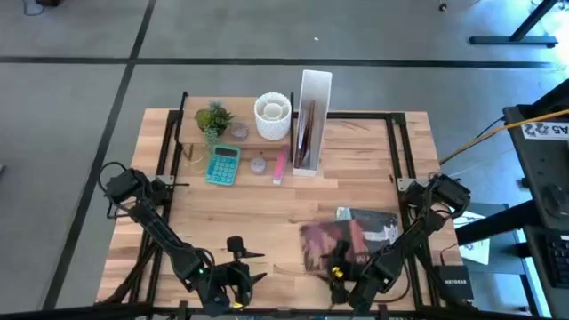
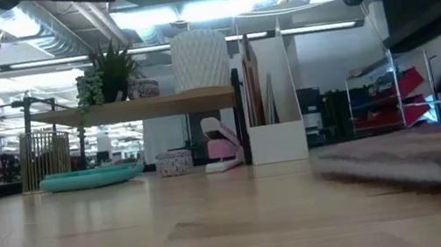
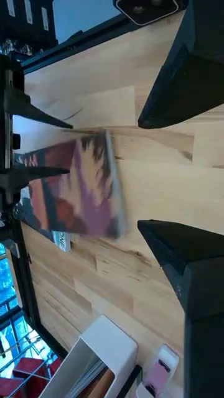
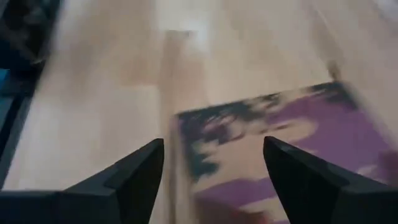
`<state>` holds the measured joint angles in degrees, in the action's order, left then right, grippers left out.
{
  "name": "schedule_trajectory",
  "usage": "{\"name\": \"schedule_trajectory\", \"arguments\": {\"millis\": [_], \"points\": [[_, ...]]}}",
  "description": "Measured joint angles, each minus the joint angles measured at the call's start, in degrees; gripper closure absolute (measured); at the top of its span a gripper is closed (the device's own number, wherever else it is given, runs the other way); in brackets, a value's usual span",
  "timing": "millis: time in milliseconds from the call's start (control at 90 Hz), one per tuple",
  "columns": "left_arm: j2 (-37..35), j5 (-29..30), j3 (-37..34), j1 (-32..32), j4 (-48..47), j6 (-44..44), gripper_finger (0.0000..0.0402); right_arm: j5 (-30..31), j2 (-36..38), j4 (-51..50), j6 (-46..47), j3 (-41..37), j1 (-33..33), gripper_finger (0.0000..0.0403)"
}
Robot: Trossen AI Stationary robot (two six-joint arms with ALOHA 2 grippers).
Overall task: Stock shelves
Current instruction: Put the red book in the book organizer
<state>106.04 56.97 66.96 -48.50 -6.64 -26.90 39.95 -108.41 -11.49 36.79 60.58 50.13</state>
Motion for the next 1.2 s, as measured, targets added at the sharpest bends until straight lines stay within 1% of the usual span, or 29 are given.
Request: {"name": "schedule_trajectory", "arguments": {"millis": [122, 233, 322, 411, 478, 544, 600, 689, 744, 778, 867, 911, 1022, 1200], "points": [[0.0, 0.0, 0.0, 0.2, -0.1, -0.1, 0.0167, -4.3, -1.6, -0.1, -14.1, 2.5, 0.1, 0.0143], [0.0, 0.0, 0.0, 0.2, -0.2, -0.2, 0.0167, -10.0, -4.4, -0.8, -22.1, 5.1, 0.2, 0.0143], [0.0, 0.0, 0.0, 0.2, -0.2, -0.1, 0.0167, -13.0, -6.5, -2.6, -25.1, 7.8, 0.4, 0.0143], [0.0, 0.0, 0.0, 0.6, -0.2, -0.3, 0.0167, -12.5, -8.2, -8.3, -25.3, 11.1, 0.9, 0.0143], [0.0, -0.5, 0.0, 2.4, -0.1, -3.7, 0.0167, -11.2, -9.1, -14.8, -24.8, 14.0, 1.3, 0.0143], [0.0, -4.1, 0.0, 6.1, 0.2, -7.3, 0.0167, -10.2, -10.0, -20.4, -23.7, 16.7, 1.7, 0.0143], [0.0, -9.0, 0.0, 9.9, 0.2, -7.5, 0.0167, -9.7, -10.2, -24.8, -23.2, 18.6, 1.8, 0.0143], [1.2, -15.4, 0.0, 15.4, 2.2, -3.2, 0.0167, -9.4, -10.2, -28.7, -21.7, 21.6, 2.5, 0.0143], [2.4, -18.8, 0.0, 18.2, 4.2, 0.2, 0.0167, -9.3, -10.1, -31.2, -20.2, 22.5, 2.5, 0.0143], [3.2, -21.8, 0.0, 19.7, 6.0, 1.9, 0.0167, -9.3, -10.1, -32.9, -19.0, 22.8, 2.8, 0.0143], [5.9, -29.9, 0.0, 22.7, 12.2, 5.1, 0.0167, -9.7, -10.5, -35.9, -17.2, 23.1, 3.5, 0.0143], [7.4, -33.0, 0.0, 23.6, 14.6, 6.2, 0.0167, -9.9, -10.8, -36.5, -17.1, 23.1, 4.1, 0.0143], [11.1, -36.4, -0.1, 24.9, 17.9, 6.3, 0.0167, -9.5, -11.9, -37.8, -17.5, 22.6, 5.4, 0.0143], [14.6, -38.4, 0.1, 25.3, 18.8, 4.6, 0.0167, -3.2, -15.4, -40.7, -17.5, 23.0, 6.7, 0.0143]]}}
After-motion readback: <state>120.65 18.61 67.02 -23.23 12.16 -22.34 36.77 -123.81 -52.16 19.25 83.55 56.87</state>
